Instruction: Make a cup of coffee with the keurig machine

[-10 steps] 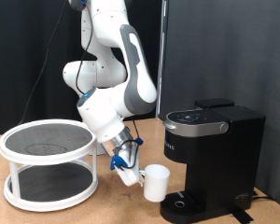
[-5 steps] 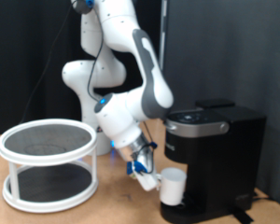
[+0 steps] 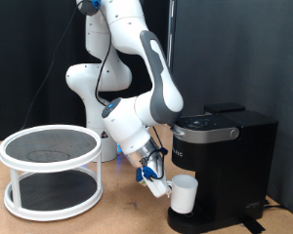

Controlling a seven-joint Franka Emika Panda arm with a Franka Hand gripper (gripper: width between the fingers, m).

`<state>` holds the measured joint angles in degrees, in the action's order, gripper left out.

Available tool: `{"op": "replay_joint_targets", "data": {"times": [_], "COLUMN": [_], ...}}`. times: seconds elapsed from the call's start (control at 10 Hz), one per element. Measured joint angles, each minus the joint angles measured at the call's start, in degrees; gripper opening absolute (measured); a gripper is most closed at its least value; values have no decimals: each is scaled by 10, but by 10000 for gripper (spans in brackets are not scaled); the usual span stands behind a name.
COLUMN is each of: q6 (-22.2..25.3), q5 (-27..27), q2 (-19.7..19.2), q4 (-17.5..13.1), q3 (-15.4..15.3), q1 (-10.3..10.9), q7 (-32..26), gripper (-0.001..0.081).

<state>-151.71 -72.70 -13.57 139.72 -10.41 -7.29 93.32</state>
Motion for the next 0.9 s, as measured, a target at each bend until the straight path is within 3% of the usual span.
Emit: {"op": "replay_joint_targets", "data": {"times": [0.1, 0.3, 0.4, 0.5, 0.6, 0.7, 0.9], "q6": [-2, -5, -5, -5, -5, -4, 11], "q5": [0, 0, 0, 0, 0, 0, 0], "q2": [0, 0, 0, 0, 0, 0, 0], "q4": [0, 0, 0, 0, 0, 0, 0], "q3": [0, 0, 0, 0, 0, 0, 0], "q1": [0, 0, 0, 0, 0, 0, -1], "q7": [0, 1, 1, 2, 3, 3, 1], "gripper": [87, 408, 408, 543, 543, 688, 721]}}
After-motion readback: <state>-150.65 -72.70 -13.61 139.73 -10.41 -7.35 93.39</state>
